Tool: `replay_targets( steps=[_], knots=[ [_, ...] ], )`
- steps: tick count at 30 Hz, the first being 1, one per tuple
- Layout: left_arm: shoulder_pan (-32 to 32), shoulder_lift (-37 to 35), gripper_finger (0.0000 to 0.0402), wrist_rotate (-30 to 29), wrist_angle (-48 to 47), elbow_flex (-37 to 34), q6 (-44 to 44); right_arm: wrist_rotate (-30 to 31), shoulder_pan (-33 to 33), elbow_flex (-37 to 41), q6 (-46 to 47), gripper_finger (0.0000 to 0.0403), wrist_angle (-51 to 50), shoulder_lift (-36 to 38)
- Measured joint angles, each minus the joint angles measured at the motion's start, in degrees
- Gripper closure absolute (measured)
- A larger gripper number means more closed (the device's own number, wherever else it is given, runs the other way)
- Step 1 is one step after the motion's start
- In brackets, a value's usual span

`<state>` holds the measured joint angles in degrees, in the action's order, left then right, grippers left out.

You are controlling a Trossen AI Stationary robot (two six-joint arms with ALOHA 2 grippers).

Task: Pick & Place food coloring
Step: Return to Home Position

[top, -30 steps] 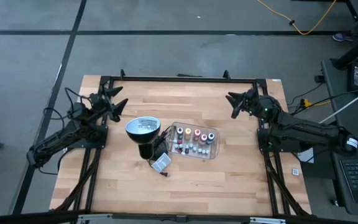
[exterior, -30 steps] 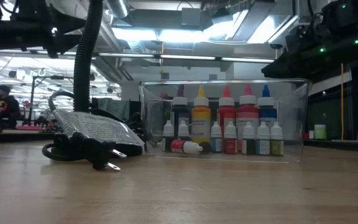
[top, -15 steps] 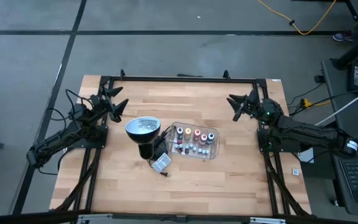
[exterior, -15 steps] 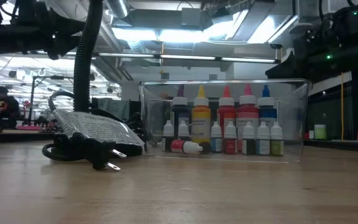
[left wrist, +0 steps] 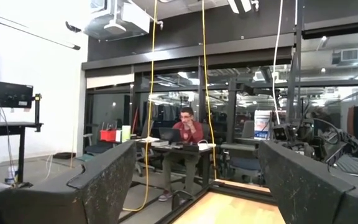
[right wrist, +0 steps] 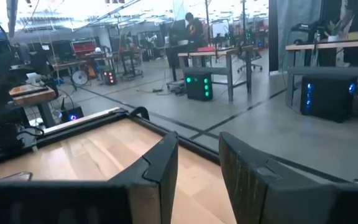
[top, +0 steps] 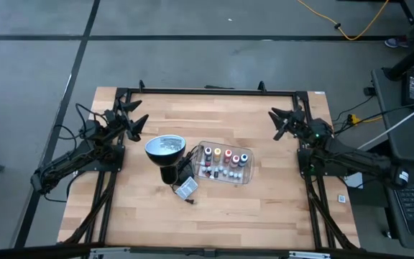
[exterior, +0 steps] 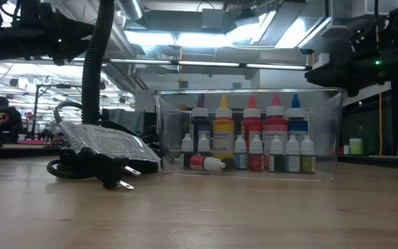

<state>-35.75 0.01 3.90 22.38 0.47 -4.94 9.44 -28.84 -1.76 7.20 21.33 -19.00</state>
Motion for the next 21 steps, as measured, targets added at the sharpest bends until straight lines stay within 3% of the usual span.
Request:
replay_targets(
  steps=[21],
  knots=[
    [0.0,0.0,0.0068,0.0,-1.3,0.0,0.0,6.2,0.0,-1.6,2.8,0.0284,-27.0,19.0]
  ],
)
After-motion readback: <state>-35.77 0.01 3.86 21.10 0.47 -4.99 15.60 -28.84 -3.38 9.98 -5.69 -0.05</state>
